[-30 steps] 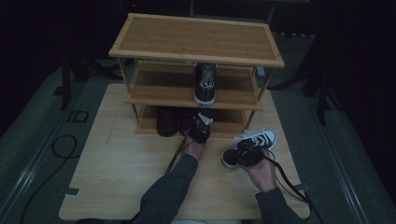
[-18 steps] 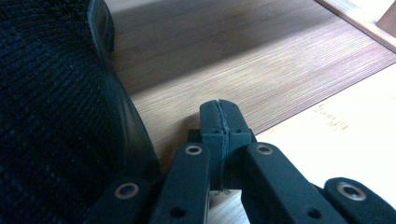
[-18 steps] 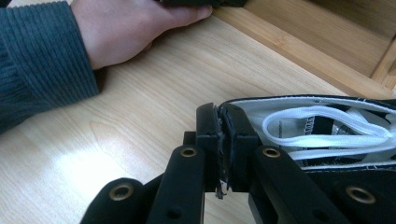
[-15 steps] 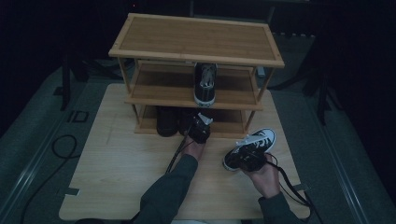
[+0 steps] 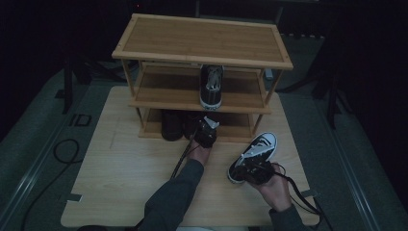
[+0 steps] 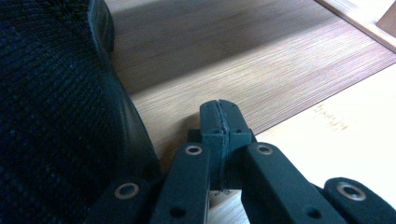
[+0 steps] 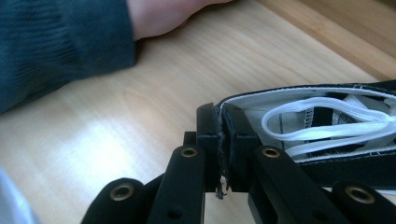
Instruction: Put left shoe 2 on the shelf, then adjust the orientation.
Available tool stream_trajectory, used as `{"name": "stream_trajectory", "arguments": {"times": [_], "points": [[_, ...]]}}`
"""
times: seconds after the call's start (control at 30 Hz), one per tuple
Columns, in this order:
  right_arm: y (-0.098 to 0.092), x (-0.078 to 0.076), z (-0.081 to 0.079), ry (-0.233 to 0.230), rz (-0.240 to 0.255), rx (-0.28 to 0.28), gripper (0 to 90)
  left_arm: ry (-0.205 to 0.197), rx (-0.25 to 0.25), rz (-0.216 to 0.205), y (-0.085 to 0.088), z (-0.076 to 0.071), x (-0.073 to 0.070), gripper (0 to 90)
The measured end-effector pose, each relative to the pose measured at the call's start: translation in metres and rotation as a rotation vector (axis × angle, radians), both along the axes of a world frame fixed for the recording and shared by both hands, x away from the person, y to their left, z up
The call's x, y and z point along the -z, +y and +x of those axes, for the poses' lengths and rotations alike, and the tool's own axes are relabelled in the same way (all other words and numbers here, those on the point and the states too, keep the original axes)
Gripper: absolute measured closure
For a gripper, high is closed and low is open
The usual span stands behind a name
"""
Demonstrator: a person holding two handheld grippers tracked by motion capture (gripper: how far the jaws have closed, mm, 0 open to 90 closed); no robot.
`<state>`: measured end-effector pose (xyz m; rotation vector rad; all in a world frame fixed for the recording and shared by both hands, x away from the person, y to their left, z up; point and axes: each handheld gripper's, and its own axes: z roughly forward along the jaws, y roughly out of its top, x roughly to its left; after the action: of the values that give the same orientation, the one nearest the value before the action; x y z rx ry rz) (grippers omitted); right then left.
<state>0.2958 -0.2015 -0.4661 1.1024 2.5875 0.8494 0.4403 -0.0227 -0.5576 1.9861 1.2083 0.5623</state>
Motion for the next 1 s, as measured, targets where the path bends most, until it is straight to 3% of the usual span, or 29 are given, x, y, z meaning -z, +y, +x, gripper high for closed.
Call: {"name": "stream_trajectory", "arguments": {"times": [0.47,0.57,0.6,0.8,0.87,0.9,1.0], "points": [[-0.019,-0.004,-0.023,0.033,-0.007,-0.062,84.6,0.002,-0.001,-0.003,0.0,0.0,0.0,90.0],[-0.025,-0.005,-0.021,0.045,0.073,-0.061,81.0,0.001,0.0,-0.003,0.0,0.0,0.0,90.0],[-0.025,-0.005,-0.021,0.045,0.073,-0.061,81.0,0.001,0.0,-0.002,0.0,0.0,0.0,90.0],[-0.038,-0.016,-0.015,-0.025,0.139,0.036,72.9,0.001,0.0,-0.002,0.0,0.0,0.0,90.0],[-0.04,-0.017,-0.013,-0.044,0.13,0.069,70.5,0.001,0.0,-0.003,0.0,0.0,0.0,90.0],[-0.045,-0.017,-0.006,-0.07,0.103,0.15,60.4,0.001,-0.001,-0.003,0.0,0.0,0.0,90.0],[-0.048,-0.014,0.0,-0.089,0.071,0.218,58.7,0.001,-0.001,-0.002,0.0,0.0,0.0,90.0]]}}
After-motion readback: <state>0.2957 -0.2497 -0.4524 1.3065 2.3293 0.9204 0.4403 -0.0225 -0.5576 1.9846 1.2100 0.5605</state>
